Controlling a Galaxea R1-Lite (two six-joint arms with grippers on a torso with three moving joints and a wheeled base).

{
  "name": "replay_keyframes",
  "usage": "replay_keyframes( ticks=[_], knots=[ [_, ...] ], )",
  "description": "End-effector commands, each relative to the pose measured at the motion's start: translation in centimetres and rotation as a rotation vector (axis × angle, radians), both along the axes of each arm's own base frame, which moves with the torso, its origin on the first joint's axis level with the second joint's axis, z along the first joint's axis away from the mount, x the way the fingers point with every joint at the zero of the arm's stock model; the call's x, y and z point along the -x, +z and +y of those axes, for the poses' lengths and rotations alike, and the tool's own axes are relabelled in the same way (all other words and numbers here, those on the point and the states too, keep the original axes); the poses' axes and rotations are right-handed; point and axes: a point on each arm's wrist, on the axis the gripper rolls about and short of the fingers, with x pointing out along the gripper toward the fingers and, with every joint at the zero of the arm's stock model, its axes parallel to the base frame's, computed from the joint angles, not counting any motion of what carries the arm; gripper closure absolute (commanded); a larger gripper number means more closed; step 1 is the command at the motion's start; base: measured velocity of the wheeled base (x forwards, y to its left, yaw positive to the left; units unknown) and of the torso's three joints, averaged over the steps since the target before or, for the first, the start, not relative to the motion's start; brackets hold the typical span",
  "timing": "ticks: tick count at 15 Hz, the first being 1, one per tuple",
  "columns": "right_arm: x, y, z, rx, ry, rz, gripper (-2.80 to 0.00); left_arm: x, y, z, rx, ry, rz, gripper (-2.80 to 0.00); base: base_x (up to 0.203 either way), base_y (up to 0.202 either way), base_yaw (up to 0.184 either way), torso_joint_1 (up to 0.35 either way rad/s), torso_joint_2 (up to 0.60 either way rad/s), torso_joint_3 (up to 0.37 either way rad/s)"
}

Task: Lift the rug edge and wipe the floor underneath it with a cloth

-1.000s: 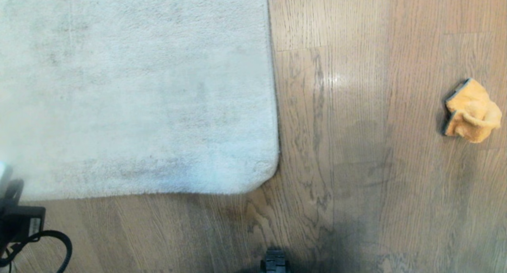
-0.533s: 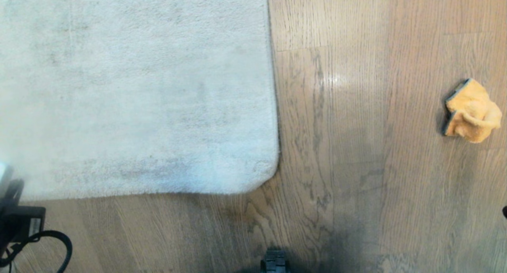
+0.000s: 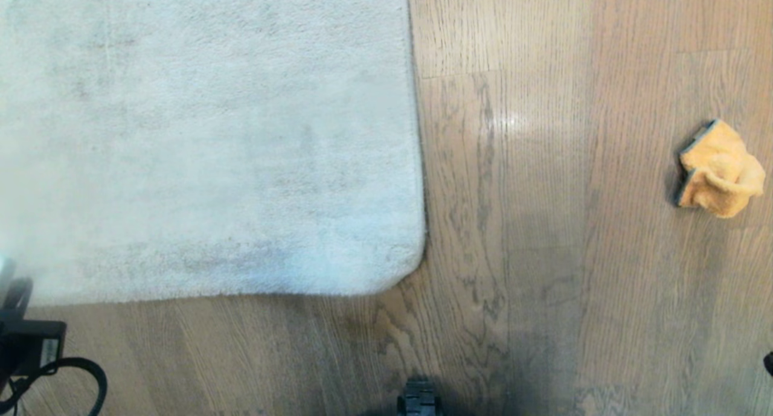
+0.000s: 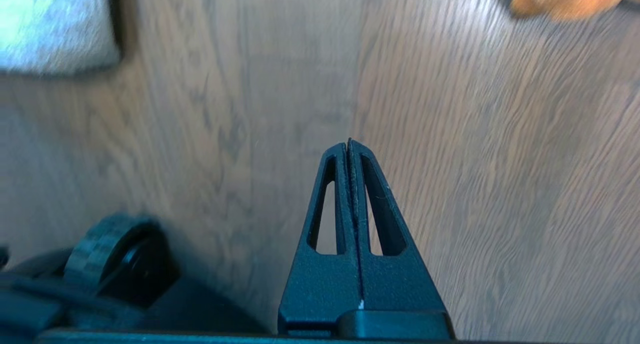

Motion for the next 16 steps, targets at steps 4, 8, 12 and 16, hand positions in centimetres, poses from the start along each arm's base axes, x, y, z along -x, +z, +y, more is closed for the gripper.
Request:
replay_keyframes(
  ticks=[4,8,12,16],
  knots=[
    [2.4,-1.9,-0.1,0.003,-0.051,0.006,0.0,0.1,-0.1,0.0,-0.002,0.001,-0.001,0.0,0.0,0.0,0.0,0.0,0.0,0.0],
    [4.4,-4.0,-0.2,-0.003,-0.095,0.055,0.0,0.2,-0.6,0.0,-0.004,-0.004,0.02,0.0,0.0,0.0,0.0,0.0,0.0,0.0],
    [5.2,-4.9,-0.3,-0.003,-0.144,0.026,0.0,0.4,-0.9,0.0,-0.004,-0.002,0.031,0.0,0.0,0.0,0.0,0.0,0.0,0.0],
    [5.2,-4.9,-0.3,-0.006,-0.144,0.027,0.0,0.8,-1.3,0.1,0.0,-0.002,0.028,0.0,0.0,0.0,0.0,0.0,0.0,0.0]
  ],
)
